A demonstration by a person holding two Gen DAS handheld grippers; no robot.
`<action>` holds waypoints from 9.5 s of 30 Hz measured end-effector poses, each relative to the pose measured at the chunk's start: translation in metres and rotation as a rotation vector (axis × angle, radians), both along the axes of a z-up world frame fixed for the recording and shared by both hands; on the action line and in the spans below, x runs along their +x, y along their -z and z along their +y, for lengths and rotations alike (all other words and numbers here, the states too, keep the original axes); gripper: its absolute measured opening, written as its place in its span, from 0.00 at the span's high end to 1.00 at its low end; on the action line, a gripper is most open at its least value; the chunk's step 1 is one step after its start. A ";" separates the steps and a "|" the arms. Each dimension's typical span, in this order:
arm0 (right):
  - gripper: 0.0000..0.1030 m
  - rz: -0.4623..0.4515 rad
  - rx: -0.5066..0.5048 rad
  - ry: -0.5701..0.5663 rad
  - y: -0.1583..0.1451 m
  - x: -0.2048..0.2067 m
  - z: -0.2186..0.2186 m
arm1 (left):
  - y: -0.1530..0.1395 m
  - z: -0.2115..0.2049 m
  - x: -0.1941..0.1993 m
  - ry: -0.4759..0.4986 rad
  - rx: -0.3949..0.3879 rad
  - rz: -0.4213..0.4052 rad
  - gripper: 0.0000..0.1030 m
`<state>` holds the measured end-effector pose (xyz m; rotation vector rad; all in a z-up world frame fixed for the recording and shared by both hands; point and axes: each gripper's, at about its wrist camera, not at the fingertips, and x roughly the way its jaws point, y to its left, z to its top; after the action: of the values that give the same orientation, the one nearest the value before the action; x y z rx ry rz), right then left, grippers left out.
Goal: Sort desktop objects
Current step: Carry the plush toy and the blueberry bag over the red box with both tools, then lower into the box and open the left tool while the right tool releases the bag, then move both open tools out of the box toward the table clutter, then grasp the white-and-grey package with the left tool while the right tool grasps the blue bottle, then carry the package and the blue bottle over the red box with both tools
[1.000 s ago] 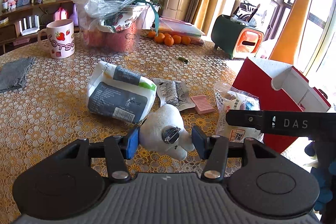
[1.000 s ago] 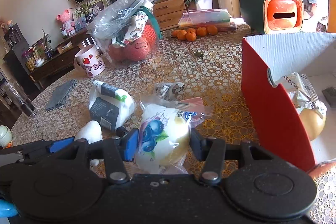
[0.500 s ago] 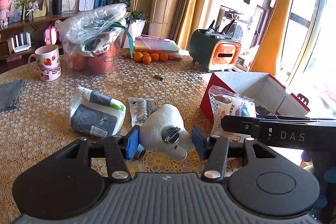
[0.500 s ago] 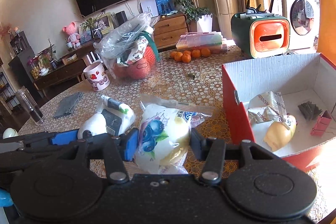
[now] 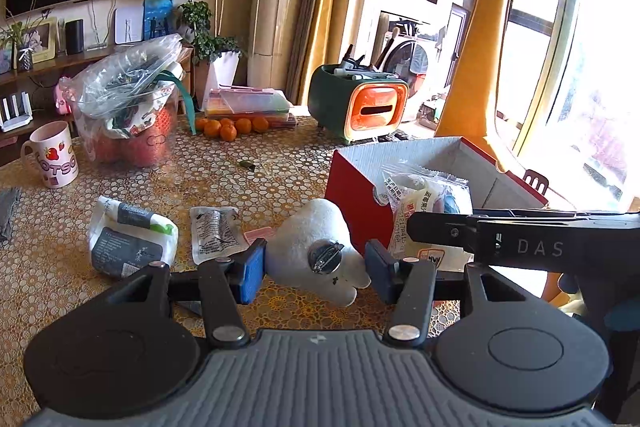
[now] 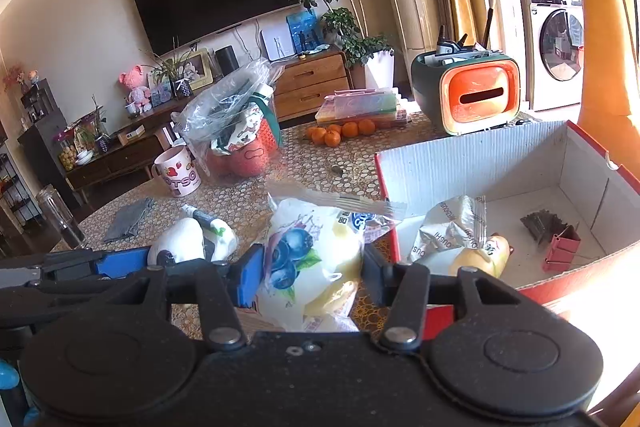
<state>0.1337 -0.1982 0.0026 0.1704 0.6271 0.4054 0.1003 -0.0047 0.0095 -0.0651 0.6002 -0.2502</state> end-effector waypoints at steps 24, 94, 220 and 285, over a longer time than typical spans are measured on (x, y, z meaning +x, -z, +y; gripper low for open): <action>0.51 -0.039 -0.030 0.184 -0.006 0.025 -0.122 | -0.007 -0.110 0.036 0.179 0.059 -0.006 0.49; 0.34 0.184 -0.484 -0.159 0.056 0.150 -0.124 | 0.058 -0.179 0.192 0.215 0.218 0.294 0.40; 0.37 0.054 -0.371 -0.470 0.114 0.082 0.202 | 0.137 0.172 0.167 0.000 0.013 0.170 0.00; 0.78 0.029 -0.205 -0.226 0.085 0.019 0.085 | 0.078 0.089 0.048 -0.116 -0.196 0.193 0.85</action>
<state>0.1524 -0.1129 -0.0825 -0.0910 0.7149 0.5537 0.1485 0.0844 -0.0683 -0.3150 0.7594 -0.1906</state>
